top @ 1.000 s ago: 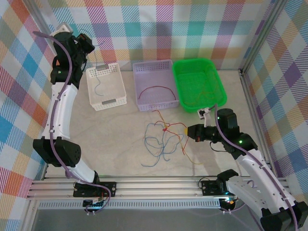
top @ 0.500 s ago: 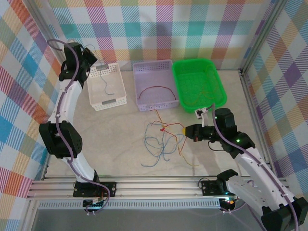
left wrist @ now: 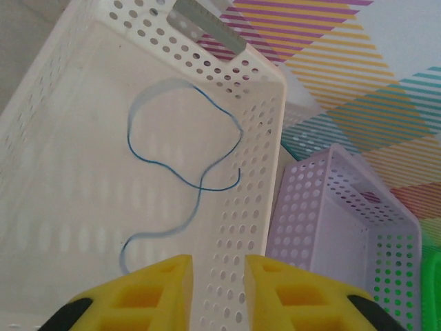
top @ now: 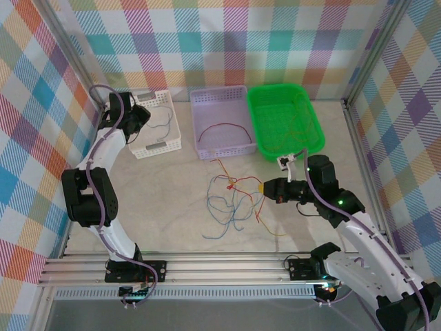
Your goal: Untangle the cables
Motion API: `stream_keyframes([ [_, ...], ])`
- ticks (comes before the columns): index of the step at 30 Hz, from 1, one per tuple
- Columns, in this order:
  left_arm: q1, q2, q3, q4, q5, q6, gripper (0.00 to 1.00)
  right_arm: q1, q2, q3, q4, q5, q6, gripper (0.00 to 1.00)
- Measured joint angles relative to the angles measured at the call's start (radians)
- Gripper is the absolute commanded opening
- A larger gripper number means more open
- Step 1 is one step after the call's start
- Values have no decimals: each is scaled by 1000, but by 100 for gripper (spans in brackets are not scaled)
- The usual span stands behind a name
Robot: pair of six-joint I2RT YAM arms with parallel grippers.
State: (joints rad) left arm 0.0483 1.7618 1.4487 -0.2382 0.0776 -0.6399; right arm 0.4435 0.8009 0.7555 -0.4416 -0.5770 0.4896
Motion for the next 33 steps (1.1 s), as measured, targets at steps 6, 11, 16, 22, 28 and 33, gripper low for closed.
stream_keyframes([
  [6, 0, -16, -36, -5, 2, 0, 51, 6, -12, 17, 0, 1, 6, 0],
  [11, -18, -95, -80, -54, 29, -43, 67, 8, 0, 40, 2, 21, 26, 0],
  [16, -113, -290, -185, -54, 72, -105, 73, 8, 25, 45, 35, 23, 58, 0],
  [22, -266, -561, -384, -8, 155, -185, 74, 8, 28, 45, 85, 4, 79, 0],
  [28, -439, -691, -493, 10, 193, -200, 72, 8, 25, 40, 143, -42, 81, 0],
  [33, -524, -760, -550, 5, 194, -178, 72, 9, -17, 1, 226, -101, 93, 0],
])
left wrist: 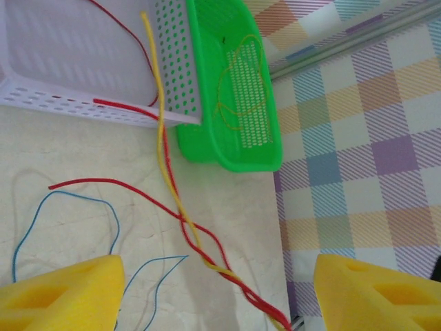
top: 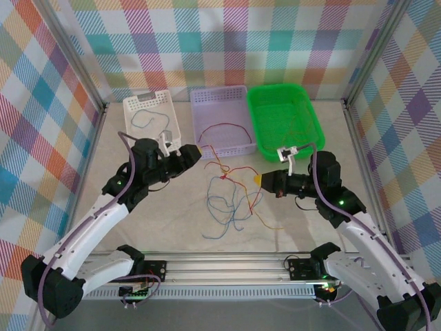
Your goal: Untangle the cables
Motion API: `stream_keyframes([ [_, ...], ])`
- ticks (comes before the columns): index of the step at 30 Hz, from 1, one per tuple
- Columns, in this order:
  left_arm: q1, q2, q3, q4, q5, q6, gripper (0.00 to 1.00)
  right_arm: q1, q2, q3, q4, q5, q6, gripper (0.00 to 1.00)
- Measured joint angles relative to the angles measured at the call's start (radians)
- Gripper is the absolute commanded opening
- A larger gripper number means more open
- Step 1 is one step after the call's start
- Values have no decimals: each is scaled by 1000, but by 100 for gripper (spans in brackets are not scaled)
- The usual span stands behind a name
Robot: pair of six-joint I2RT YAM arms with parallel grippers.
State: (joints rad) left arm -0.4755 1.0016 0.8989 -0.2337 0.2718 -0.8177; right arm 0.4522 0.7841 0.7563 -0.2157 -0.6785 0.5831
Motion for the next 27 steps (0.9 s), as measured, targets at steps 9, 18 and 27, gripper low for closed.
stream_keyframes([
  [9, 0, 31, -12, -69, -73, 27, 71, 0, -23, -29, 126, -160, 12, 0],
  [18, 0, 53, 24, -114, -135, 33, 70, 6, -29, -50, 148, -217, 12, 0],
  [27, 0, 45, 26, -127, -162, 51, 63, 22, -28, -61, 148, -224, 12, 0],
])
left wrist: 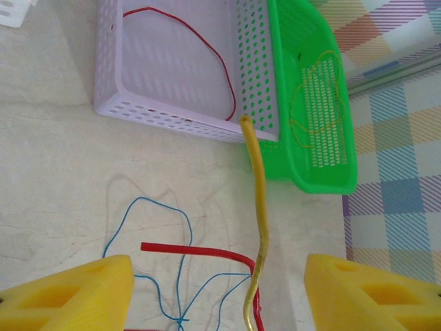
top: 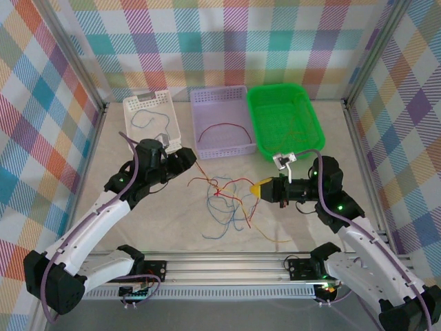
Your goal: Untangle the cables
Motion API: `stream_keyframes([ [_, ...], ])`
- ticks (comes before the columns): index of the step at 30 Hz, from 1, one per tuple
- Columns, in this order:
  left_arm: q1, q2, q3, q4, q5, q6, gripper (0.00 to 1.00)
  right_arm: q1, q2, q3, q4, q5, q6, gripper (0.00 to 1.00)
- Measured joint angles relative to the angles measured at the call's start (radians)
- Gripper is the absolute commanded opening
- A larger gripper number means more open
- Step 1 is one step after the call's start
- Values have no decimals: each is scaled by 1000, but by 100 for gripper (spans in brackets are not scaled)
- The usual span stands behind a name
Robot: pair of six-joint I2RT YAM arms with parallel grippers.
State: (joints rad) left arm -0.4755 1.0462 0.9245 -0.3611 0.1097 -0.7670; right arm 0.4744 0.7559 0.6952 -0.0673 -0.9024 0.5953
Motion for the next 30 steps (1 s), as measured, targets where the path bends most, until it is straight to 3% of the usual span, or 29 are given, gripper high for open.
stream_keyframes([
  [7, 0, -14, 10, -30, -45, 29, 60, 17, 0, 0, 0, 0, 0, 0],
  [12, 0, -19, 10, -31, -68, 38, 52, 34, 4, 0, -1, 1, -1, 0],
  [19, 0, -19, 10, -31, -71, 49, 33, 50, 16, 0, -2, 8, -5, 0],
  [25, 0, -19, 10, -32, -71, 56, 0, 56, 16, 0, -5, 27, -8, 0],
  [30, 3, -20, 24, -64, -86, 65, 0, 56, 17, 0, -39, 85, -22, 0],
])
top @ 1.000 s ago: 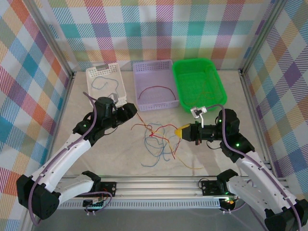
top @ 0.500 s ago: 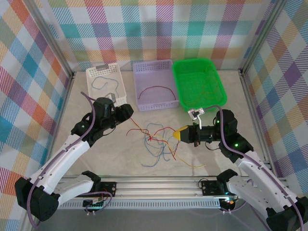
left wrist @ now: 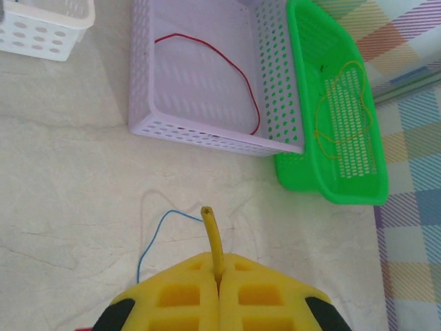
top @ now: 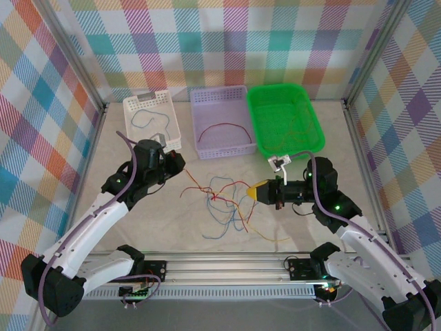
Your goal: Untangle the cables
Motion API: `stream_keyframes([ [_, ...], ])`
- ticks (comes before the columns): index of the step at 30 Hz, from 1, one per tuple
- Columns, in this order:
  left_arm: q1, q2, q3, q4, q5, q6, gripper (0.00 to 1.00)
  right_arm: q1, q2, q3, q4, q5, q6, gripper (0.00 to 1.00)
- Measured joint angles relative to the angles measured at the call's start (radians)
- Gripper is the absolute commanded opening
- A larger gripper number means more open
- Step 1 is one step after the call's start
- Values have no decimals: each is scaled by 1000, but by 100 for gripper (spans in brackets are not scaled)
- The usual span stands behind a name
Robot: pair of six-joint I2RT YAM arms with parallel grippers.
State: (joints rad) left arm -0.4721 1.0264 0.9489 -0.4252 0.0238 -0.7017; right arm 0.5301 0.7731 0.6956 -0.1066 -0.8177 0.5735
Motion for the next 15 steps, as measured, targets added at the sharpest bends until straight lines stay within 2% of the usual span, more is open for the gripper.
stream_keyframes([
  [4, 34, -29, 39, -51, -14, 24, 0, 1, 26, 1, -85, 114, -29, 0],
  [9, 142, -95, 106, -132, -20, 57, 0, -22, 82, -4, -172, 274, -32, 0],
  [15, 168, -150, 163, -217, -67, 80, 0, -159, 128, -68, -188, 346, 2, 0],
])
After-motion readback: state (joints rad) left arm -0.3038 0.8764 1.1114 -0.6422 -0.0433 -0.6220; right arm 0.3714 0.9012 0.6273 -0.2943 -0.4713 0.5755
